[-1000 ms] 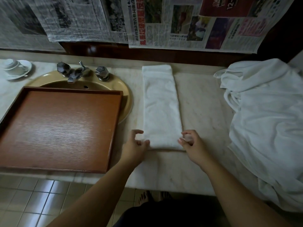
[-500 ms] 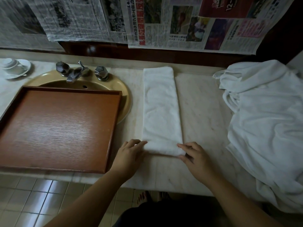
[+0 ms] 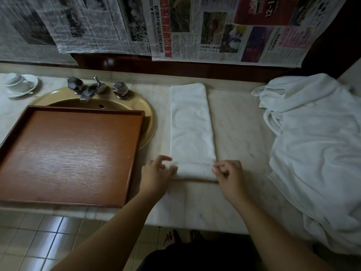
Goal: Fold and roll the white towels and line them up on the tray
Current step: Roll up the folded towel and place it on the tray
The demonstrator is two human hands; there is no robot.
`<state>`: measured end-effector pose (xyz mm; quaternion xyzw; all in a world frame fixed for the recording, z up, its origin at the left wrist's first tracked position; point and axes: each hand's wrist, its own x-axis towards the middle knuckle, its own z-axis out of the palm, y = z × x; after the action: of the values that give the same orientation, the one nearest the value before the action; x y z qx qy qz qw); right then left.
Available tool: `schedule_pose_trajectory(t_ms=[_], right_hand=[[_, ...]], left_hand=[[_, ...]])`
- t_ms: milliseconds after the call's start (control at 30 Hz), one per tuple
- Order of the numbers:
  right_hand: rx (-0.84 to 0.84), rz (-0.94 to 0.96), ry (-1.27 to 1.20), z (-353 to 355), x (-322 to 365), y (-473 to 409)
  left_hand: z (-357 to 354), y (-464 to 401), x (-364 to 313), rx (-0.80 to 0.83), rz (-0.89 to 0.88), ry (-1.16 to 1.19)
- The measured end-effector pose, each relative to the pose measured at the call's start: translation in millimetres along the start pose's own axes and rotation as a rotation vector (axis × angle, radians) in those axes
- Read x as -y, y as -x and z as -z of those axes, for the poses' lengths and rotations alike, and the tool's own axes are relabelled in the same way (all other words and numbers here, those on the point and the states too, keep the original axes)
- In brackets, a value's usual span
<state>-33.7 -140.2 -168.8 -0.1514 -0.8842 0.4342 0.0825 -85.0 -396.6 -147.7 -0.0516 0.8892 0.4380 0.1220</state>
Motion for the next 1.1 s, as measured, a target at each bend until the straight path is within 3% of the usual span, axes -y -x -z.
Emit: schedule_pose_trajectory(t_ms=[133, 233, 333, 433, 567, 667, 733, 800, 867, 900, 967, 1100], right_hand=[[0.003, 0.365, 0.107, 9, -14, 24], [0.05, 0.432, 0.191, 18, -26, 32], [0.114, 0.374, 0.165, 21, -22, 28], [0.229, 0.118, -0.049, 20, -11, 16], [0.306, -0.149, -0.134, 15, 2, -4], [0.26, -0.347, -0.315, 8, 11, -19], [0.205, -0.418, -0.344, 3, 14, -27], [0.113, -0.318, -0.222, 2, 15, -26], [-0.007, -0.019, 0.02, 4, 7, -19], [-0.033, 0.168, 0.164, 5, 1, -13], [-0.015, 0.396, 0.361, 10, -6, 2], [0.021, 0.405, 0.509, 18, -17, 20]], left_hand=[[-6, 10, 23, -0.146, -0.518, -0.438], [-2, 10, 35, -0.07, -0.661, -0.554], [2, 6, 30, 0.026, -0.559, -0.487], [2, 2, 18, 0.142, -0.324, -0.302], [3, -2, 1, 0.171, -0.01, 0.044], [-1, -6, -13, 0.143, 0.173, 0.224], [-4, -8, -23, 0.105, 0.199, 0.282], [-7, -8, -26, 0.016, 0.013, -0.035], [-13, -4, -24, -0.104, -0.327, -0.45], [-16, -3, -20, -0.111, -0.446, -0.546], [-20, 1, -14, -0.077, -0.547, -0.572], [-11, 2, 6, -0.01, -0.655, -0.549]])
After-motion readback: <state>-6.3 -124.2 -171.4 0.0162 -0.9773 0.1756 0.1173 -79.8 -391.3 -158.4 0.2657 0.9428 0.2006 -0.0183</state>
